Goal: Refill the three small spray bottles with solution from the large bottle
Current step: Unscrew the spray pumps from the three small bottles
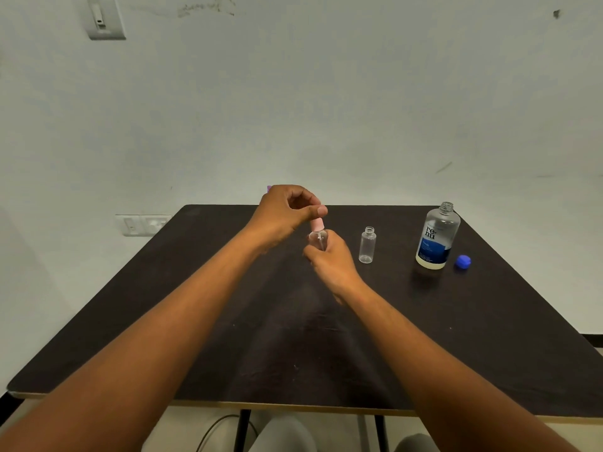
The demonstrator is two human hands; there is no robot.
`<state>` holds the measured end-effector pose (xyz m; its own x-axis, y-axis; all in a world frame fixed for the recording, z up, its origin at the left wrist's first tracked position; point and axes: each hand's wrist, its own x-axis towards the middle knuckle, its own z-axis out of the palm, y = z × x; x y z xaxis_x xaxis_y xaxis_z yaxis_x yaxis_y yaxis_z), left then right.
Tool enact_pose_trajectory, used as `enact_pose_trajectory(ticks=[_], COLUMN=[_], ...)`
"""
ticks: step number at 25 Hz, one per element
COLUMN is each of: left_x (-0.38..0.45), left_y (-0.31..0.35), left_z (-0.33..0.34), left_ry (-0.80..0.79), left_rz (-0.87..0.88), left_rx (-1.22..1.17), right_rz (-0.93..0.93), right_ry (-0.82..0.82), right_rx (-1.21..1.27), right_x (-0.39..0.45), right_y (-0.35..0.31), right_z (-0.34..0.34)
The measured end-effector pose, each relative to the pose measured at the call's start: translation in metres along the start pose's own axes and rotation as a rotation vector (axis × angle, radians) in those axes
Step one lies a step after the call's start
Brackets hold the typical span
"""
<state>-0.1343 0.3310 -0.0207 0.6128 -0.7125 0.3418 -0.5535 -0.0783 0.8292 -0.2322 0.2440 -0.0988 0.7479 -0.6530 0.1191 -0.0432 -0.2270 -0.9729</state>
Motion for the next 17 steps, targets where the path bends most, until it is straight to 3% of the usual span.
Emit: enact_pose_trajectory(ticks=[2,4,7,13,17], left_x=[0.0,0.0,0.003,0.035,0.055], left_y=[-0.003,-0.006,-0.008,0.01,0.007], left_z=[-0.006,-0.005,0.004,-0.021,-0.047], left_ry=[-0.126,-0.142,-0.01,0.271,0.317], left_rz=[0.021,0.038,0.041,0.011,-0.069], left_rx=[-0.094,-0.009,0.08,-0.094,-0.214], right_rz=[0.003,0.006,-0.002,0.001,0.031], right_ry=[0.001,-0.009,-0.009,0.02,-0.016], right_rx=[0.004,0.005,-0.01,-0.027,0.035], right_x=[0.001,0.002,0.004,0.015,0.027], right_y=[0.002,0.004,0.008,0.018,0.019], right_z=[-0.002,-0.001,0.001,-0.007,-0.008])
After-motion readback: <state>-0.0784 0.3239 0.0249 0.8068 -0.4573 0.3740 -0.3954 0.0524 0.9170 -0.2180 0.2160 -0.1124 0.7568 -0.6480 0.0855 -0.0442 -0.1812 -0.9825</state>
